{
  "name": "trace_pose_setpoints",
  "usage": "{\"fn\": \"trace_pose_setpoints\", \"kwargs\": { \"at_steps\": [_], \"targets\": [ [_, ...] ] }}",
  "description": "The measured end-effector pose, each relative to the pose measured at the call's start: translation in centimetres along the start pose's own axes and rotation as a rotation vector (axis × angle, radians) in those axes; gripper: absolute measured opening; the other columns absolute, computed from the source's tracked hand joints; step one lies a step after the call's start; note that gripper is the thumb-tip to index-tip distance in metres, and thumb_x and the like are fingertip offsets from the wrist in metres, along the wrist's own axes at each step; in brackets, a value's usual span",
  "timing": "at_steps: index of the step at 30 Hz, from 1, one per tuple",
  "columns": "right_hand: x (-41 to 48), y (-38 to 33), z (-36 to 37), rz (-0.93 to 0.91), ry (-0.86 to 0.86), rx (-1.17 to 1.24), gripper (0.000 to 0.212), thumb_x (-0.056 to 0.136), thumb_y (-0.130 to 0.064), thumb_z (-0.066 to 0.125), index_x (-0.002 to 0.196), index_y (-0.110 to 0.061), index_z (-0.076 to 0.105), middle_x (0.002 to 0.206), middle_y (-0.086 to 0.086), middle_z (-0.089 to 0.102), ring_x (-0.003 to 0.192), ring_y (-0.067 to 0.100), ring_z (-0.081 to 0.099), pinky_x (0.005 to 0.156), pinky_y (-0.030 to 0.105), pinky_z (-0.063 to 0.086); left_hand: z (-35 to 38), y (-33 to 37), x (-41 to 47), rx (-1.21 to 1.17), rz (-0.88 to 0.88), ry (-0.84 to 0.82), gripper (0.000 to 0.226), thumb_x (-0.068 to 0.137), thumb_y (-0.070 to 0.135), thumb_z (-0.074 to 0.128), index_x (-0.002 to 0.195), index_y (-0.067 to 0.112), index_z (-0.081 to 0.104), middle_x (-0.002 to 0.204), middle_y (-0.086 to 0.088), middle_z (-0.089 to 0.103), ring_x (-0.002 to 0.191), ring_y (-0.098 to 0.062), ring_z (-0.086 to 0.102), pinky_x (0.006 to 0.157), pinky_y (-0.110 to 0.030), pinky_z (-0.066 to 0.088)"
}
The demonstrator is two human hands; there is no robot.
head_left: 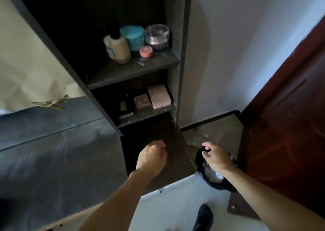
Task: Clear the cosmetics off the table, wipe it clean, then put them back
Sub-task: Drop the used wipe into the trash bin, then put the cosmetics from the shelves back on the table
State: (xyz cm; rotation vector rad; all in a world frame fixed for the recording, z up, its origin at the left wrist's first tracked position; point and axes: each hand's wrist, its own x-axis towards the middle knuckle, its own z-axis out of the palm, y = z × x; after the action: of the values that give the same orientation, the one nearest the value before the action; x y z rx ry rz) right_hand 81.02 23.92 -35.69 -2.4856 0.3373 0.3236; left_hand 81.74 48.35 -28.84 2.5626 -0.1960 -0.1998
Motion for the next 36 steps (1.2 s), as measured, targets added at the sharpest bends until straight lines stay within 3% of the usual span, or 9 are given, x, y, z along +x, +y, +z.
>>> {"fn": "trace_pose_setpoints", "kwargs": {
  "at_steps": [6,11,13,17,20,25,28,30,36],
  "targets": [
    [-0.1,-7.5,-3.4,-0.210,0.037,-0.082,0.037,0.089,-0.026,0.056,0.125,-0.022,0.056,0.119,-0.002,0.062,0.100,0.016,0.062,0.084,0.029,0.049,-5.2,-1.3,0.2,-0.019,-0.097,0.082,0.027,0.090,0.020,0.051,0.114,0.019,0.062,0.109,-0.001,0.066,0.095,-0.019,0.063,0.077,-0.029,0.049],
    [2.4,-12.6,-3.6,-0.539,0.114,-0.226,0.035,0.090,-0.024,0.057,0.124,-0.019,0.056,0.117,-0.002,0.058,0.103,0.016,0.059,0.080,0.025,0.049,-6.8,-2.3,2.3,-0.023,-0.178,0.096,0.028,0.090,0.020,0.050,0.117,0.017,0.061,0.112,-0.003,0.065,0.099,-0.022,0.062,0.080,-0.030,0.049],
    [4.3,-14.5,-3.3,-0.636,0.113,-0.272,0.037,0.090,-0.023,0.055,0.127,-0.016,0.054,0.122,-0.001,0.053,0.111,0.017,0.054,0.086,0.028,0.050,-7.1,-2.9,3.6,-0.010,-0.206,0.105,0.028,0.090,0.020,0.051,0.116,0.017,0.061,0.114,-0.004,0.064,0.102,-0.023,0.061,0.082,-0.032,0.049],
    [8.5,-17.5,-2.4,-0.683,0.111,-0.396,0.051,0.092,-0.028,0.051,0.140,-0.015,0.038,0.146,0.002,0.035,0.136,0.022,0.031,0.105,0.036,0.037,-7.6,-3.9,6.9,0.043,-0.246,0.090,0.034,0.088,0.019,0.050,0.120,0.017,0.060,0.121,-0.004,0.057,0.110,-0.026,0.056,0.086,-0.035,0.049],
    [11.6,-18.6,-1.4,-0.635,0.119,-0.435,0.066,0.092,-0.037,0.051,0.147,-0.013,0.024,0.154,0.006,0.023,0.142,0.024,0.021,0.110,0.038,0.030,-8.1,-4.1,10.1,0.117,-0.241,0.076,0.037,0.086,0.020,0.052,0.123,0.018,0.057,0.125,-0.006,0.054,0.113,-0.029,0.054,0.088,-0.040,0.049],
    [12.7,-16.9,1.4,-0.645,0.191,-0.420,0.065,0.088,-0.048,0.042,0.137,-0.004,0.045,0.145,0.014,0.042,0.139,0.026,0.033,0.108,0.039,0.034,-7.5,-4.5,15.4,0.248,-0.244,-0.022,0.046,0.090,0.027,0.051,0.135,0.027,0.047,0.133,-0.006,0.051,0.114,-0.030,0.055,0.092,-0.038,0.046],
    [11.6,-14.6,2.3,-0.696,0.233,-0.324,0.059,0.092,-0.045,0.038,0.135,-0.007,0.047,0.148,0.012,0.038,0.140,0.023,0.030,0.107,0.037,0.036,-6.4,-5.6,17.8,0.367,-0.186,-0.085,0.053,0.091,0.032,0.047,0.142,0.036,0.034,0.143,-0.003,0.039,0.128,-0.027,0.041,0.108,-0.046,0.031],
    [11.2,-13.7,2.6,-0.675,0.277,-0.163,0.049,0.094,-0.038,0.043,0.130,-0.007,0.053,0.146,0.011,0.042,0.138,0.023,0.034,0.108,0.036,0.036,-5.9,-6.1,18.5,0.458,-0.157,-0.111,0.056,0.093,0.037,0.044,0.146,0.038,0.025,0.147,-0.001,0.035,0.133,-0.025,0.035,0.111,-0.048,0.024],
    [10.4,-13.5,2.7,-0.639,0.476,0.220,0.022,0.087,-0.015,0.064,0.107,-0.007,0.064,0.118,0.007,0.056,0.111,0.020,0.053,0.094,0.031,0.046,-5.9,-6.5,19.0,0.471,-0.150,-0.111,0.067,0.087,0.032,0.052,0.147,0.038,0.022,0.149,0.002,0.034,0.136,-0.023,0.033,0.111,-0.043,0.023]
  ]
}}
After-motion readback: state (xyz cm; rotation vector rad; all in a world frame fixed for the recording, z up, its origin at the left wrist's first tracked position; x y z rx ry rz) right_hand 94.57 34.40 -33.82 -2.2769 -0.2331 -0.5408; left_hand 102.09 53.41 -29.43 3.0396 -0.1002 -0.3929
